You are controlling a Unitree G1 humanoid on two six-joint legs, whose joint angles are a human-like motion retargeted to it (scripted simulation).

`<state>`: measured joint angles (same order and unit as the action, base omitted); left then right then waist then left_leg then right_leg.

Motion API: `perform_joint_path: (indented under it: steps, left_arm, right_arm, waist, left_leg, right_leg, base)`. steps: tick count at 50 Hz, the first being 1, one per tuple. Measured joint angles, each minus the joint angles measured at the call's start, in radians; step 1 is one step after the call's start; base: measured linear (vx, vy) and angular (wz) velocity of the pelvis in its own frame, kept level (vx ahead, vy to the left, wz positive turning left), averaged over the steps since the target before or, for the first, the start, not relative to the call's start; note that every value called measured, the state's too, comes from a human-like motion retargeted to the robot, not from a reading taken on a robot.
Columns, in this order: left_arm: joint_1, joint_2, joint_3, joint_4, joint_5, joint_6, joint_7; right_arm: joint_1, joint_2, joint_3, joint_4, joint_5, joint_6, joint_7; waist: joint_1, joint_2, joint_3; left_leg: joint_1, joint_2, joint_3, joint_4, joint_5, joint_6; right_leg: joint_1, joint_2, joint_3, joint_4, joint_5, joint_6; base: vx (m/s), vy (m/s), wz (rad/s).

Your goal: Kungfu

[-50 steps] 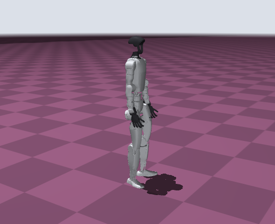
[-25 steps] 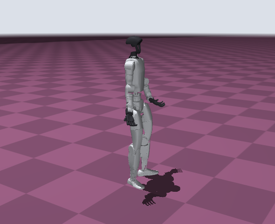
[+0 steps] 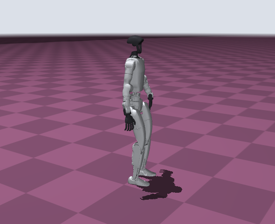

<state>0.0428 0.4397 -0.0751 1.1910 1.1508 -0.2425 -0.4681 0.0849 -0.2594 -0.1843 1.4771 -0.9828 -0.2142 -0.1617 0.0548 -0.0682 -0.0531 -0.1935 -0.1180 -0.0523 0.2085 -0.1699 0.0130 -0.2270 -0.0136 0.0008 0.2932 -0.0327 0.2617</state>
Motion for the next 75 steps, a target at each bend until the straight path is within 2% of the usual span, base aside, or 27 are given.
perform_joint_path:
  steps: [2,5,10,13,16,19,23,25,27,30,32,33,35,37,38,40,42,43,47,50,54,55,57,64,68,72,75]
  left_arm:
    - [-0.024,-0.002,0.009,0.005,-0.055,0.009,0.005]
    - [-0.038,-0.007,-0.017,-0.008,-0.022,0.007,0.032]
    - [-0.025,-0.013,0.020,0.001,0.157,0.034,0.049]
    - [-0.008,-0.015,0.014,0.016,0.071,0.026,0.064]
    - [0.005,-0.019,0.022,0.025,-0.014,0.032,0.064]
    - [0.009,-0.040,0.054,0.019,-0.024,0.044,0.079]
    - [0.012,-0.092,0.092,-0.034,-0.035,0.064,0.153]
    - [0.051,-0.161,0.138,-0.141,-0.113,0.125,0.262]
    - [0.071,-0.289,0.313,-0.275,-0.281,0.080,0.322]
    - [0.031,-0.374,0.449,-0.520,-0.833,-0.075,0.204]
    - [-0.075,-0.274,0.493,-0.693,-1.307,-0.077,0.114]
    - [-0.159,-0.209,0.514,-0.757,-1.507,-0.069,0.112]
    - [-0.374,-0.069,0.540,-0.841,-1.821,-0.066,0.109]
    - [-0.659,0.023,0.521,-0.837,-2.032,0.006,0.030]
    - [-0.800,0.027,0.478,-0.826,-2.121,0.052,-0.032]
    - [-1.040,-0.021,0.377,-0.788,-2.274,0.108,-0.154]
    - [-1.159,-0.100,0.348,-0.796,-2.400,0.119,-0.218]
    - [-1.199,-0.141,0.336,-0.805,-2.464,0.123,-0.233]
    - [-1.264,-0.279,0.218,-0.858,-2.628,0.162,-0.246]
    - [-1.262,-0.404,0.078,-0.893,-2.657,0.225,-0.279]
    - [-1.215,-0.549,-0.095,-0.918,-2.712,0.293,-0.288]
    - [-1.195,-0.579,-0.129,-0.921,-2.730,0.309,-0.285]
    - [-1.158,-0.612,-0.175,-0.910,-2.764,0.321,-0.265]
    - [-1.111,-0.512,-0.247,-0.922,-2.680,0.322,-0.217]
    - [-1.122,-0.345,-0.220,-0.992,-2.436,0.229,-0.172]
    - [-1.120,-0.162,-0.135,-1.051,-2.010,0.070,-0.081]
    - [-1.146,-0.062,-0.059,-1.074,-1.648,-0.034,0.028]
  right_arm:
    - [-0.053,0.012,-0.038,0.002,0.142,-0.003,0.063]
    - [-0.089,-0.005,-0.071,-0.004,0.270,-0.020,0.081]
    - [-0.061,0.034,-0.137,-0.009,0.327,-0.039,-0.007]
    - [-0.020,0.051,-0.164,0.000,0.378,-0.070,-0.014]
    - [0.004,0.069,-0.179,0.001,0.407,-0.064,-0.018]
    - [0.016,0.081,-0.195,-0.023,0.429,-0.070,-0.031]
    - [0.058,0.100,-0.223,-0.160,0.475,-0.101,-0.020]
    - [0.104,0.114,-0.228,-0.277,0.538,-0.152,0.014]
    - [0.151,0.122,-0.207,-0.398,0.670,-0.237,0.075]
    - [0.194,0.137,-0.136,-0.580,0.973,-0.346,0.241]
    - [0.203,0.161,-0.106,-0.707,1.225,-0.352,0.407]
    - [0.210,0.183,-0.089,-0.768,1.338,-0.324,0.476]
    - [0.231,0.232,-0.036,-0.887,1.545,-0.224,0.630]
    - [0.266,0.271,0.017,-0.981,1.714,-0.063,0.815]
    - [0.285,0.297,0.018,-1.010,1.765,0.026,0.907]
    - [0.318,0.355,0.019,-1.033,1.796,0.184,1.082]
    - [0.329,0.343,0.067,-1.037,1.805,0.239,1.148]
    - [0.336,0.327,0.081,-1.037,1.822,0.242,1.152]
    - [0.352,0.260,0.106,-1.022,1.891,0.238,1.120]
    - [0.358,0.255,0.083,-1.024,1.904,0.264,1.126]
    - [0.330,0.268,0.039,-1.052,1.908,0.235,1.101]
    - [0.320,0.267,0.032,-1.060,1.901,0.224,1.094]
    - [0.310,0.263,0.024,-1.080,1.886,0.214,1.089]
    - [0.322,0.202,-0.021,-1.200,1.864,0.115,0.996]
    - [0.330,0.092,-0.053,-1.316,1.756,-0.070,0.857]
    - [0.315,-0.054,-0.076,-1.408,1.466,-0.260,0.737]
    - [0.267,-0.148,-0.081,-1.464,1.265,-0.360,0.604]
  waist:
    - [0.023,0.019,0.040]
    - [0.034,0.065,0.059]
    - [-0.073,0.139,0.010]
    - [-0.077,0.151,-0.026]
    - [-0.087,0.145,-0.057]
    - [-0.086,0.130,-0.041]
    - [-0.074,0.111,-0.014]
    - [-0.070,0.123,-0.023]
    - [-0.060,0.143,-0.033]
    - [-0.088,0.163,0.011]
    - [-0.150,0.116,0.075]
    - [-0.168,0.100,0.091]
    - [-0.188,0.093,0.095]
    - [-0.099,0.068,0.079]
    - [-0.039,0.032,0.060]
    - [0.036,0.015,0.025]
    - [-0.011,0.036,0.013]
    - [-0.031,0.049,0.012]
    - [-0.134,0.125,0.019]
    - [-0.226,0.164,0.035]
    - [-0.238,0.160,0.050]
    - [-0.231,0.157,0.061]
    - [-0.249,0.169,0.084]
    - [-0.204,0.170,0.094]
    - [-0.129,0.167,0.060]
    - [-0.071,0.179,0.021]
    - [-0.029,0.178,0.004]
  left_leg:
    - [-0.030,0.133,0.033,0.038,-0.027,-0.091]
    - [-0.039,0.157,0.115,0.013,0.002,-0.088]
    - [-0.055,0.152,0.057,-0.061,0.043,-0.025]
    - [-0.059,0.162,0.040,-0.063,0.031,-0.018]
    - [-0.069,0.156,0.044,-0.048,0.006,-0.009]
    - [-0.041,0.145,0.070,-0.031,-0.021,-0.004]
    - [0.011,0.131,0.113,-0.023,-0.025,-0.036]
    - [0.027,0.129,0.125,-0.031,0.018,-0.065]
    - [0.033,0.134,0.137,-0.030,0.119,-0.138]
    - [0.039,0.109,0.190,0.022,0.327,-0.274]
    - [-0.055,-0.018,0.299,0.153,0.437,-0.275]
    - [-0.117,-0.058,0.359,0.227,0.451,-0.275]
    - [-0.234,-0.079,0.377,0.377,0.392,-0.275]
    - [-0.280,0.045,0.327,0.413,0.226,-0.275]
    - [-0.286,0.138,0.338,0.390,0.197,-0.275]
    - [-0.290,0.365,0.325,0.350,0.169,-0.224]
    - [-0.305,0.431,0.306,0.276,0.183,-0.059]
    - [-0.296,0.440,0.298,0.213,0.204,-0.013]
    - [-0.178,0.479,0.405,-0.086,0.228,-0.037]
    - [-0.163,0.491,0.447,-0.139,0.223,-0.032]
    - [-0.106,0.500,0.726,-0.150,0.238,0.026]
    - [-0.070,0.500,0.822,-0.188,0.276,0.021]
    - [-0.040,0.509,0.863,-0.208,0.293,-0.022]
    - [-0.058,0.517,0.850,-0.188,0.377,-0.030]
    - [-0.108,0.497,0.791,-0.165,0.415,-0.040]
    - [-0.168,0.506,0.691,-0.093,0.410,-0.108]
    - [-0.237,0.483,0.591,-0.008,0.366,-0.112]
  right_leg:
    - [-0.165,0.126,-0.137,0.214,0.129,0.000]
    - [-0.392,0.069,-0.396,0.532,0.171,0.000]
    - [-0.654,-0.066,-0.568,1.028,0.005,0.000]
    - [-0.762,-0.048,-0.581,1.188,-0.081,0.000]
    - [-0.815,-0.036,-0.574,1.246,-0.114,0.000]
    - [-0.796,-0.007,-0.528,1.210,-0.107,0.000]
    - [-0.697,0.070,-0.427,1.016,-0.034,0.000]
    - [-0.604,0.121,-0.359,0.847,0.019,0.000]
    - [-0.458,0.167,-0.262,0.598,0.092,0.000]
    - [-0.179,0.133,-0.094,0.164,0.311,0.000]
    - [-0.082,-0.030,-0.016,0.042,0.250,0.000]
    - [-0.068,-0.122,-0.016,0.059,0.118,0.000]
    - [-0.066,-0.238,-0.097,0.105,-0.082,-0.057]
    - [-0.104,-0.194,-0.106,0.133,-0.205,-0.257]
    - [-0.132,-0.169,-0.092,0.163,-0.240,-0.310]
    - [-0.168,-0.062,-0.087,0.225,-0.291,-0.384]
    - [-0.182,-0.076,-0.100,0.259,-0.321,-0.409]
    - [-0.182,-0.086,-0.095,0.272,-0.332,-0.416]
    - [-0.191,-0.081,-0.106,0.362,-0.396,-0.428]
    - [-0.150,-0.120,-0.204,0.370,-0.420,-0.422]
    - [-0.161,-0.162,-0.230,0.391,-0.438,-0.416]
    - [-0.163,-0.171,-0.227,0.401,-0.442,-0.412]
    - [-0.140,-0.176,-0.253,0.405,-0.448,-0.403]
    - [-0.087,-0.215,-0.300,0.379,-0.439,-0.363]
    - [-0.075,-0.243,-0.323,0.361,-0.432,-0.329]
    - [-0.029,-0.255,-0.357,0.321,-0.418,-0.282]
    - [0.035,-0.275,-0.412,0.268,-0.399,-0.239]
  base:
    - [-0.49,-1.18,-1.46]
    - [-0.46,-0.25,-1.16]
    - [0.06,0.34,0.34]
    - [0.23,-0.08,0.20]
    - [0.16,-0.04,0.00]
    - [0.02,-0.05,-0.27]
    - [0.04,-0.22,-0.28]
    - [0.12,-0.12,-0.12]
    - [0.09,0.13,-0.10]
    - [-0.18,0.52,0.75]
    - [-0.79,1.16,2.33]
    - [-0.87,1.30,2.34]
    - [-0.59,0.56,1.67]
    - [-0.03,-1.29,-0.05]
    - [0.16,-1.60,-0.58]
    - [0.16,-1.04,-0.61]
    - [0.02,0.12,-0.12]
    - [0.08,0.43,0.00]
    - [0.13,0.33,0.46]
    - [0.08,0.09,1.52]
    - [-0.04,0.09,0.69]
    - [0.06,0.17,0.21]
    - [0.10,0.15,0.41]
    - [0.21,0.10,0.37]
    - [0.35,0.16,0.42]
    - [0.50,0.21,0.73]
    - [0.40,0.18,1.37]
